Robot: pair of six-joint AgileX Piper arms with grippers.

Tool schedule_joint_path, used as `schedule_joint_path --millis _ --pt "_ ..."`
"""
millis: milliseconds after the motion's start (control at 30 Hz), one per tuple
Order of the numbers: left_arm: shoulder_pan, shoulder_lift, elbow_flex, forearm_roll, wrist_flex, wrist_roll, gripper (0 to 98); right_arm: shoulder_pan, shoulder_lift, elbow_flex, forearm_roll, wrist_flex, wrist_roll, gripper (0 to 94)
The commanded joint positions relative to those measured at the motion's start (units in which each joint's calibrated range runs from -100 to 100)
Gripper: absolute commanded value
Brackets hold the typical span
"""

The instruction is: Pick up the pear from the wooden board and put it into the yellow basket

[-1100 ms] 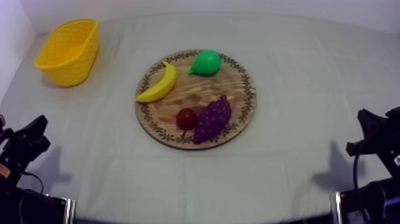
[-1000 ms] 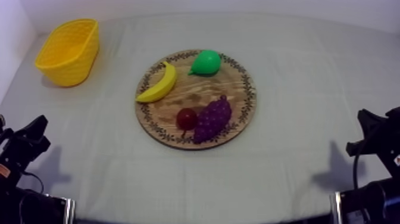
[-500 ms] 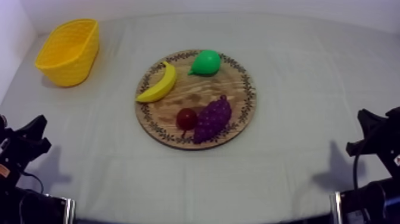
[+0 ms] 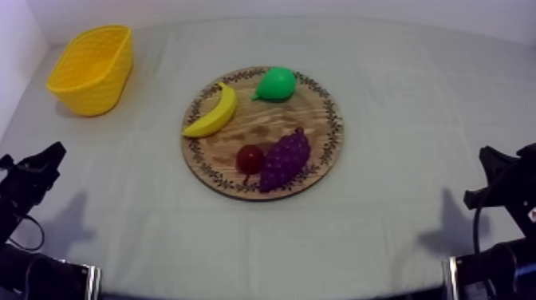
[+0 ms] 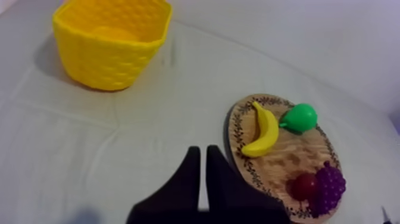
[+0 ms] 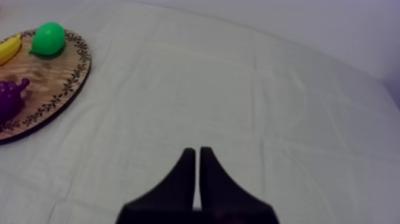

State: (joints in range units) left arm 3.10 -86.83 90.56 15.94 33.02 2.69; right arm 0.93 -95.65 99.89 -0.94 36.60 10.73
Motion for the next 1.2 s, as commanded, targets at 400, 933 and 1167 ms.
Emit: schedule_joint_path --millis 400,933,1167 --pt "7.60 9.92 -10.57 5.49 1.16 -17.95 2.5 -0.01 -0.02 0.00 -0.01 0.01 -0.05 0.4" --pt "16.94 22.90 -23.92 5.23 0.78 -16.83 2.3 -0.01 -0.02 0.00 -0.01 0.01 -0.06 0.4" --pt "19.02 36.36 -35.98 2.83 4.20 -11.61 2.2 -0.01 -0.02 0.00 -0.01 0.01 -0.06 0.4"
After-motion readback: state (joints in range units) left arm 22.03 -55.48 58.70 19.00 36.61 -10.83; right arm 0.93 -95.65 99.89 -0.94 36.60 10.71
